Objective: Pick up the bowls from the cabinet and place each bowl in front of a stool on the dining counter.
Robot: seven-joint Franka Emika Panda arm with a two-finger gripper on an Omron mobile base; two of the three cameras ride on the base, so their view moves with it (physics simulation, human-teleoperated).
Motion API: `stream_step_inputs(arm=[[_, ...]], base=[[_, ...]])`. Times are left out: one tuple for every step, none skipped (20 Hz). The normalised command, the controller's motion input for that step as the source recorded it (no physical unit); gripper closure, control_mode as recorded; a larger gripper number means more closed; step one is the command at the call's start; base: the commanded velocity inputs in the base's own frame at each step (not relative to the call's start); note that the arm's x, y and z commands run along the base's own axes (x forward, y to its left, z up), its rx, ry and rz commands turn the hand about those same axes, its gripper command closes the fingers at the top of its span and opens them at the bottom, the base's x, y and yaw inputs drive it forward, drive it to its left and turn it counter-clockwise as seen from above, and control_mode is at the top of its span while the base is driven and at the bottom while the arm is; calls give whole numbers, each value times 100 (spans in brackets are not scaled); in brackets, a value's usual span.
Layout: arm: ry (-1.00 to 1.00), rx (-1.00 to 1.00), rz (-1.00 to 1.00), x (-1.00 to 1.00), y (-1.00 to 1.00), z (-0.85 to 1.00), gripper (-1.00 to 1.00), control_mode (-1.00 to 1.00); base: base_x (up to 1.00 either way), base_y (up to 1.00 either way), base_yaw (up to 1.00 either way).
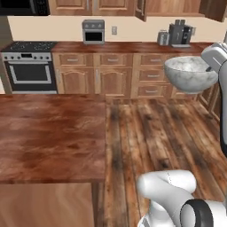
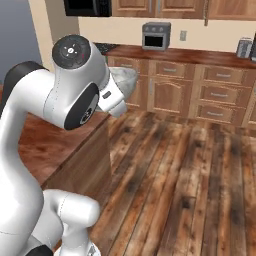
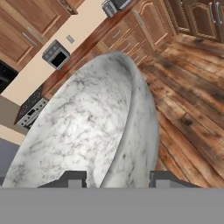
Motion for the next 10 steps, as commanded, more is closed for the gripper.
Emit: stream_step_inputs(arm=[[0, 0, 0, 0, 0, 0, 100, 100], [0, 0, 0, 0, 0, 0, 100, 100], [0, 0, 0, 0, 0, 0, 100, 100], [0, 0, 0, 0, 0, 0, 100, 100], [0, 0, 0, 0, 0, 0, 100, 100], [0, 0, 0, 0, 0, 0, 100, 100], [0, 0, 0, 0, 0, 0, 100, 100], [0, 0, 0, 0, 0, 0, 100, 100], [0, 0, 0, 0, 0, 0, 100, 100], [0, 0, 0, 0, 0, 0, 100, 100]], base=[[-100, 0, 0], [-100, 0, 0], [-100, 0, 0], [-100, 0, 0], [-100, 0, 0], [-100, 0, 0], [-100, 0, 0], [-100, 1, 0], [-100, 7, 0], [-100, 6, 0]])
